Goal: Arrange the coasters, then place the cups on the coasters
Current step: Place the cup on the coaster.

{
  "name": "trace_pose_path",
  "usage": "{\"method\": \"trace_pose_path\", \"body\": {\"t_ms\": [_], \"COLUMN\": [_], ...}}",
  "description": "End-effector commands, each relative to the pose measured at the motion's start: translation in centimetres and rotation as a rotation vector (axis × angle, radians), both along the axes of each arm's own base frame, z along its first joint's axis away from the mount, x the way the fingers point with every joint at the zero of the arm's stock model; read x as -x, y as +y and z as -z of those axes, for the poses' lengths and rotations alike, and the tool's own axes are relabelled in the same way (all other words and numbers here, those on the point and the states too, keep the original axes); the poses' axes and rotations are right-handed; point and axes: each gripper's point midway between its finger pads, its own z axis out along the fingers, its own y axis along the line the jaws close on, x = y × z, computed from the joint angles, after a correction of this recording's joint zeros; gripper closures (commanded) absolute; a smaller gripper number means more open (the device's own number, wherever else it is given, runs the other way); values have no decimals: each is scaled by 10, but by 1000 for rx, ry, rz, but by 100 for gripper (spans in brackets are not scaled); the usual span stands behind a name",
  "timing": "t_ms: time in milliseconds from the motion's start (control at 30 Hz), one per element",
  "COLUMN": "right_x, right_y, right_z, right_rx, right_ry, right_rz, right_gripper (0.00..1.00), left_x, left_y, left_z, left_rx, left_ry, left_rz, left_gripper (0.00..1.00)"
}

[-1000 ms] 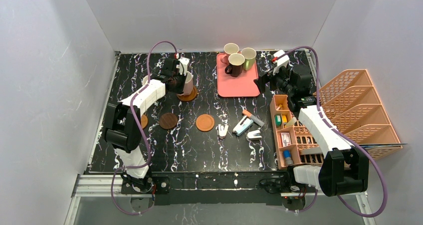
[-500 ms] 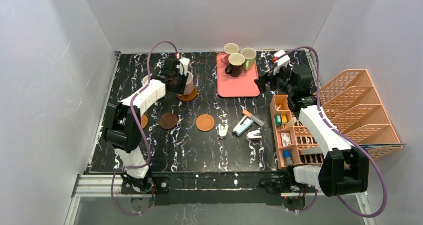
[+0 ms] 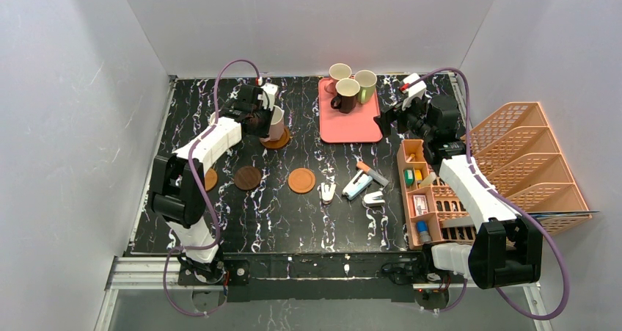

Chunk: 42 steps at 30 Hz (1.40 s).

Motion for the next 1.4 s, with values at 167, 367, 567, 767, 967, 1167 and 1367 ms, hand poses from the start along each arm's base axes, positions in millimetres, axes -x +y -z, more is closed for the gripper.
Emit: {"method": "trace_pose_path", "body": {"t_ms": [167, 367, 567, 767, 967, 1167, 1367], "right_x": [3, 3, 3, 3, 3, 3, 3], "right_y": [-1, -1, 0, 0, -1, -1, 0], "right_z": [-14, -14, -15, -15, -15, -16, -15], "right_rx": [-18, -19, -19, -20, -20, -20, -21], "right_ry": [-45, -45, -45, -46, -46, -47, -45], "right_rz": [-4, -5, -6, -5, -4, -4, -6], "right_gripper": [2, 2, 2, 2, 2, 2, 2], "left_x": [5, 5, 5, 5, 5, 9, 13], "left_y": [2, 3, 3, 6, 8, 13, 19], "left_z": [-22, -21, -25, -26, -33, -51, -83], "left_rx": [21, 20, 25, 25, 30, 35, 42], "left_ry": [-37, -33, -40, -42, -56, -90, -158], "left_rz": [5, 3, -1, -7, -12, -15, -20], "left_gripper": [83, 80, 77, 63, 56, 38, 2]}}
